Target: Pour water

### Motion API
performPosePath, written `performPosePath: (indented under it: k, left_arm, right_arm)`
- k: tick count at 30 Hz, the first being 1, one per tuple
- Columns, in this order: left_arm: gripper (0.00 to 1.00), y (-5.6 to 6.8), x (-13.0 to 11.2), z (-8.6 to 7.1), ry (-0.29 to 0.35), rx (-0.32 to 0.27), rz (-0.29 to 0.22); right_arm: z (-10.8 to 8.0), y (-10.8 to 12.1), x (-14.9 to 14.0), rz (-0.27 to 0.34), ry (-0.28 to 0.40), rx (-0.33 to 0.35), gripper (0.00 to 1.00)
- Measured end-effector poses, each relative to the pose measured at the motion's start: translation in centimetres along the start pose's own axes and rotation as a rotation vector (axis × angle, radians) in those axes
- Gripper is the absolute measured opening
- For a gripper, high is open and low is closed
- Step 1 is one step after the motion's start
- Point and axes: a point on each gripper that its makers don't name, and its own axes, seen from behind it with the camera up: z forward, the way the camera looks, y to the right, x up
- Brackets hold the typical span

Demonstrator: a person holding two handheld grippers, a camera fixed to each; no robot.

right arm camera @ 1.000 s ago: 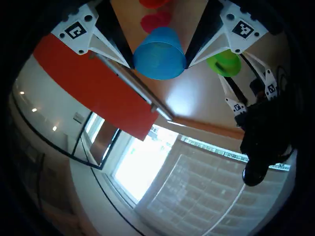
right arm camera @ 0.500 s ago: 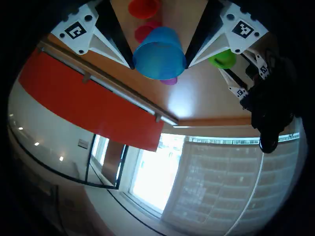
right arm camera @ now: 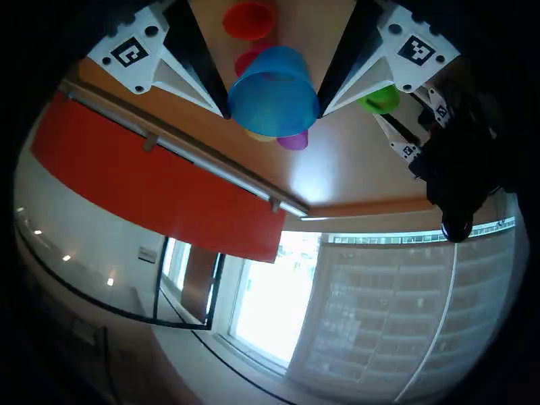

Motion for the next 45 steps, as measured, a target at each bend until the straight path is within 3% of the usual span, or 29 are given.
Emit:
performPosePath:
  k: [30,39,45]
  left_arm:
    - [0.83,0.6,-2.1,0.9,-0.096,-0.034,-0.005]
    - [0.9,1.1,-3.4,1.0,-0.152,-0.032,0.053]
    - [0.91,1.3,-3.6,0.4,-0.163,-0.044,0.037]
  right_arm:
    - [-0.5,0.8,0.1,0.005,-0.011,-0.003,0.94]
    - [-0.4,0.3,-0.8,0.02,-0.025,0.01,0.94]
    - [-0.2,0.0,-1.6,0.033,-0.04,0.018,0.94]
